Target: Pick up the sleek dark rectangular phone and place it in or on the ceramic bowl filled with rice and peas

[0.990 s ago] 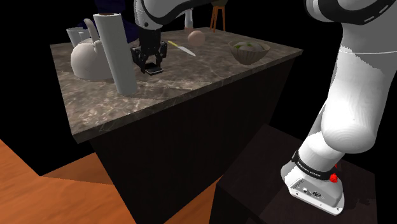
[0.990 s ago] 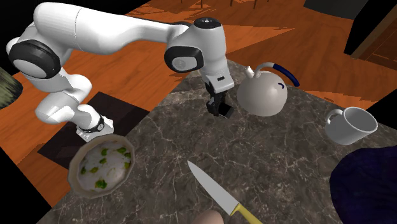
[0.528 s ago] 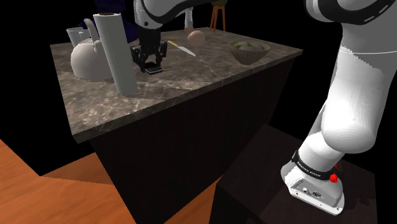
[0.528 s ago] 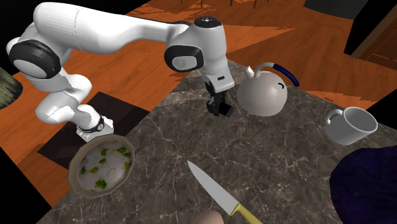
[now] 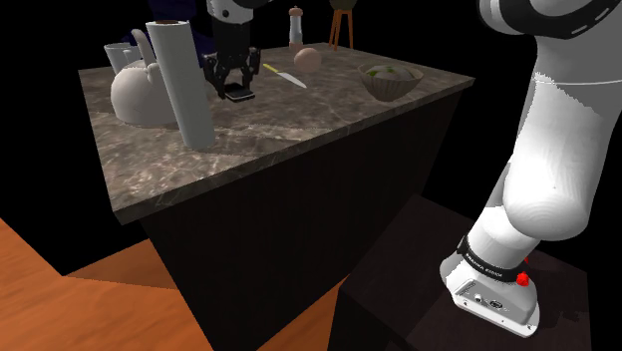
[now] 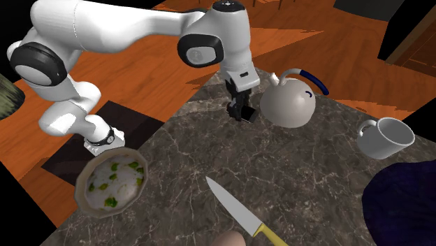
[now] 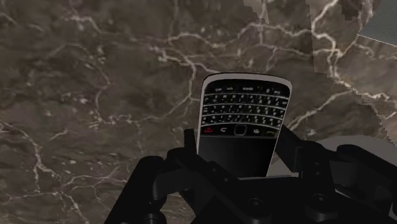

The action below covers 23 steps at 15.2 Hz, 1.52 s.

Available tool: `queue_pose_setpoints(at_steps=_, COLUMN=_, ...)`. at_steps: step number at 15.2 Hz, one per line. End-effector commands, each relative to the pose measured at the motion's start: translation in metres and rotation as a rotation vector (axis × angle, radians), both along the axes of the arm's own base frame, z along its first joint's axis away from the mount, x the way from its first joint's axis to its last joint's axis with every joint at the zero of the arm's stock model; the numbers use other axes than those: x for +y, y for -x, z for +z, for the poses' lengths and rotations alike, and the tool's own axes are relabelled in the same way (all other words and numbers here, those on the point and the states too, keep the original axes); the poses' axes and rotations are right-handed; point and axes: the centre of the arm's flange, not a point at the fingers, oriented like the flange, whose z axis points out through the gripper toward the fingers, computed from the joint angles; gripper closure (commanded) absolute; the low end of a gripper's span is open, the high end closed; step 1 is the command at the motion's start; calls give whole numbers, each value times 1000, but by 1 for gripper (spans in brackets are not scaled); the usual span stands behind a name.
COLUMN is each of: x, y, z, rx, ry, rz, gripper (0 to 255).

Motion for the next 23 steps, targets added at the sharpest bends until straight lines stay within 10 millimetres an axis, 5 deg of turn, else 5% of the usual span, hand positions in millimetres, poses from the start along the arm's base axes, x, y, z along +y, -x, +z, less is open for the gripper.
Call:
queue_pose_setpoints(at_steps=1, x=0, y=-1, z=11, rx=0, ry=0, rz=0, gripper=255)
queue_pose_setpoints(at_steps=23, x=0, y=-1, z=127, rx=0, ry=0, rz=0, gripper=255)
